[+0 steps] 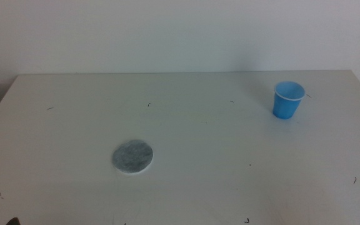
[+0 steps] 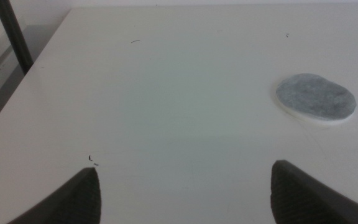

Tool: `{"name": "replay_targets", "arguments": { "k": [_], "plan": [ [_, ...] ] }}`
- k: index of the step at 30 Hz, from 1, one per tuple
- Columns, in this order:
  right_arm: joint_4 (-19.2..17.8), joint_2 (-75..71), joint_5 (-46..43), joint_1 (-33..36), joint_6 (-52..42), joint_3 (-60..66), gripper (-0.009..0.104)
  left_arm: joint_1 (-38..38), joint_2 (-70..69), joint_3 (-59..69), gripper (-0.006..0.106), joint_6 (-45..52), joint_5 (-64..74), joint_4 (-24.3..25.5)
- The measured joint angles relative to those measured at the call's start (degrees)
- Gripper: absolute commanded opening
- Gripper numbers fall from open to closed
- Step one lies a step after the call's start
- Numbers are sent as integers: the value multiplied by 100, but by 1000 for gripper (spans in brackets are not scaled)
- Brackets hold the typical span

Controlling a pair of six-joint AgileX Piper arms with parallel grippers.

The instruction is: Place an empty cup on a cup mat.

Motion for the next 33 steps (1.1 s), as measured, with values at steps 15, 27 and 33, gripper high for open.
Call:
{"name": "replay_targets", "arguments": {
  "k": [15, 27, 33],
  "plan": [
    [0, 768, 1002, 0, 0, -1569, 71, 0, 0, 0, 105, 0, 0, 0],
    [45, 2801, 2041, 0, 0, -3490, 71, 0, 0, 0, 105, 0, 0, 0],
    [106, 4154, 2500, 0, 0, -4813, 71, 0, 0, 0, 105, 0, 0, 0]
  ]
}}
